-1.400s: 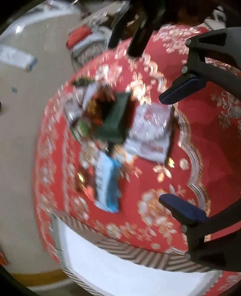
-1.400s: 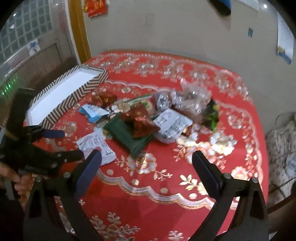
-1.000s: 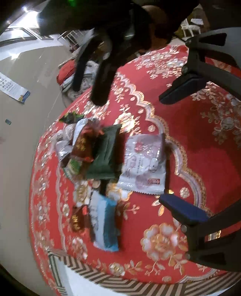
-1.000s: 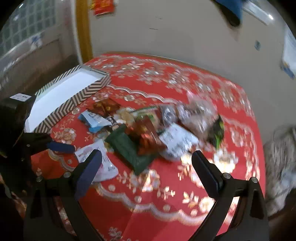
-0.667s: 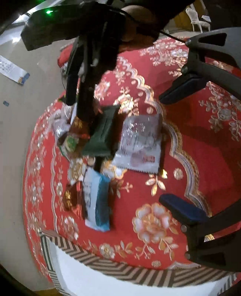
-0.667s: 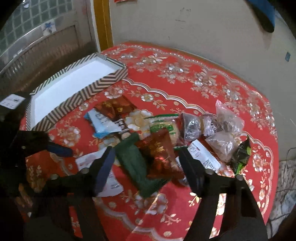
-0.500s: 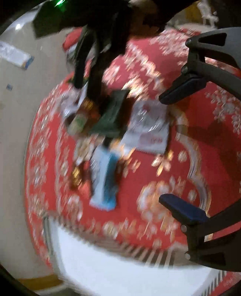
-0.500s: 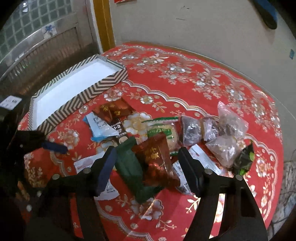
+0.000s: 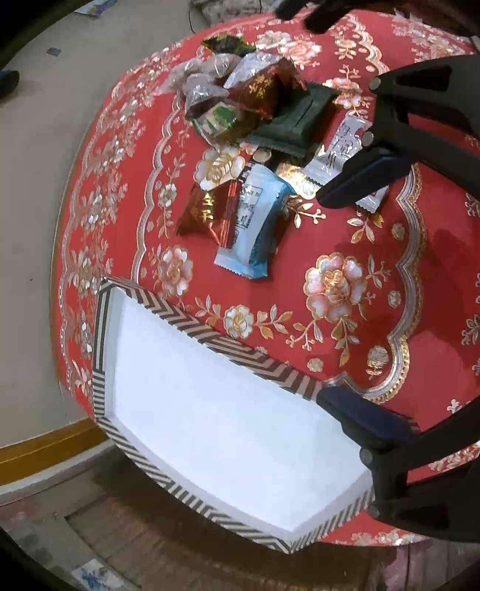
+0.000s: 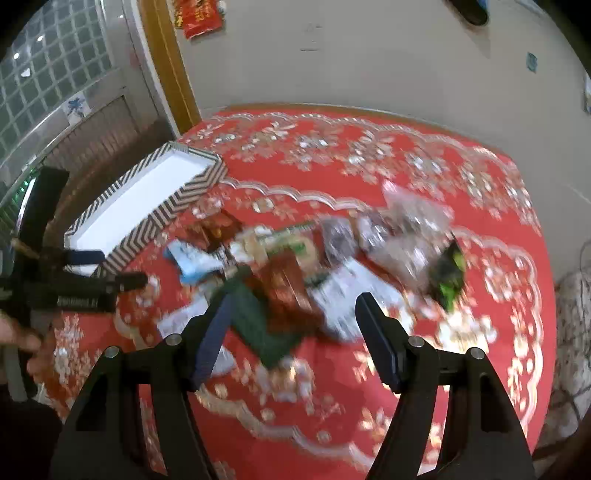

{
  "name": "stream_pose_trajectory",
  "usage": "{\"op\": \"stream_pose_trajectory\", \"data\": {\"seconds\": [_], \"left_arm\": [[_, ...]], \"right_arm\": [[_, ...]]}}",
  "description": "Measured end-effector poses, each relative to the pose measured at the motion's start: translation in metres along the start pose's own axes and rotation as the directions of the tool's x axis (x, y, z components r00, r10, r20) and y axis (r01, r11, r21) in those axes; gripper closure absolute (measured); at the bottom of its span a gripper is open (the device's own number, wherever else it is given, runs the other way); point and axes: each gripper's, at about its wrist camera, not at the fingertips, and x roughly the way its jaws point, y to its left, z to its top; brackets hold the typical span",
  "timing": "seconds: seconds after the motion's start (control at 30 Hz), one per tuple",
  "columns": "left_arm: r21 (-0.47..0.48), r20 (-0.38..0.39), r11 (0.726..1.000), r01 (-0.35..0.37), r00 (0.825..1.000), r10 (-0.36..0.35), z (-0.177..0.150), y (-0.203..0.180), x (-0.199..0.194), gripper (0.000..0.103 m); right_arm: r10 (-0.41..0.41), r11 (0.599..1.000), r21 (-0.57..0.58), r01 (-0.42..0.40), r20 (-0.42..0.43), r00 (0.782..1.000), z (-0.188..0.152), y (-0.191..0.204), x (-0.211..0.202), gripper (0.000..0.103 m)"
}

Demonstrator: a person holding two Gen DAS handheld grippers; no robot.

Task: Organize snacks
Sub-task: 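Move both tools over the snack pile toward the white tray, then grasp the pink strawberry bag with left tool while right tool grasps white printed bag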

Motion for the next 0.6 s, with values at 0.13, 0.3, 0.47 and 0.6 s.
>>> {"op": "stream_pose_trajectory", "data": {"seconds": [0.13, 0.3, 0.47, 0.6], "left_arm": [[0.005, 0.009, 0.999, -0.035, 0.999, 0.035, -0.002, -0.006, -0.007, 0.005], [0.01, 0.0, 1.0, -0.002, 1.0, 0.001, -0.008, -0.015, -0.008, 0.005], [-0.011, -0.021, 0.986, 0.167, 0.986, -0.167, -0.026, -0.02, -0.003, 0.005], [0.076, -0.026, 0.98, 0.182, 0.983, -0.18, -0.033, -0.043, -0.001, 0.005]], "right_arm": [[-0.012, 0.999, 0.05, 0.013, -0.031, 0.999, -0.027, -0.019, -0.008, 0.032], [-0.025, 0.993, 0.114, 0.032, -0.056, 0.998, -0.05, -0.04, -0.014, 0.032], [-0.036, 0.989, 0.145, 0.042, -0.049, 0.998, -0.06, -0.05, -0.023, 0.032], [-0.028, 0.987, 0.155, 0.035, -0.045, 0.999, -0.065, -0.048, -0.025, 0.032]]}}
